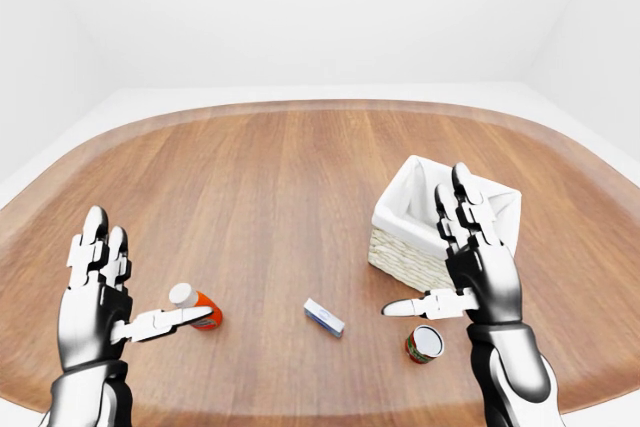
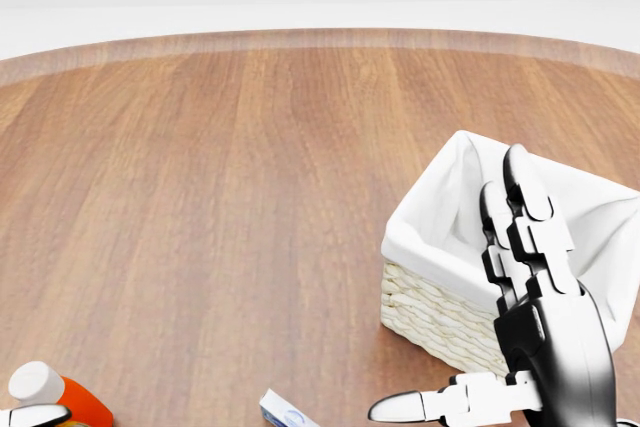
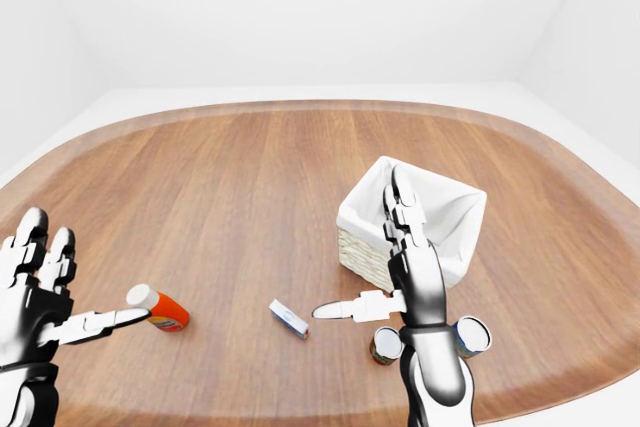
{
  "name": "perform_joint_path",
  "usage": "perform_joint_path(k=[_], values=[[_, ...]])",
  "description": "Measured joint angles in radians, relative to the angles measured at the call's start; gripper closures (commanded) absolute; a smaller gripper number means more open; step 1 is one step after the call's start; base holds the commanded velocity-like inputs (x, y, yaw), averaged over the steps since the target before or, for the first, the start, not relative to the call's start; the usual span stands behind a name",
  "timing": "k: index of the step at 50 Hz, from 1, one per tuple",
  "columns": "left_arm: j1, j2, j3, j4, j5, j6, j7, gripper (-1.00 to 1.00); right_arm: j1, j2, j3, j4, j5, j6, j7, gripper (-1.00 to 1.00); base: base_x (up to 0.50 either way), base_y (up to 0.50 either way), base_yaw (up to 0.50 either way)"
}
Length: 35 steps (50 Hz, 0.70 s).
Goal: Pick up the ketchup, and put it in the basket.
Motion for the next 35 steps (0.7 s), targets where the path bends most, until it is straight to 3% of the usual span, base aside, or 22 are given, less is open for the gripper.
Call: perform_joint_path(k=[11,24,35], values=[[-0.01,0.024,0.018,0.144,0.013,-0.069,0.019,-1.0,0.0,-0.001,0.004,0.004,-0.003,0.0,-0.002,-1.0,0.0,0.0,0.0],[-0.018,0.048,-0.001,0.302,0.018,-0.158,0.051,-1.0,0.0,-0.002,0.007,0.01,-0.005,0.0,-0.004,-1.0,0.0,0.0,0.0],[-0.031,0.073,-0.032,0.429,0.02,-0.162,0.083,-1.0,0.0,-0.002,0.009,0.015,-0.005,0.0,-0.005,-1.0,0.0,0.0,0.0]])
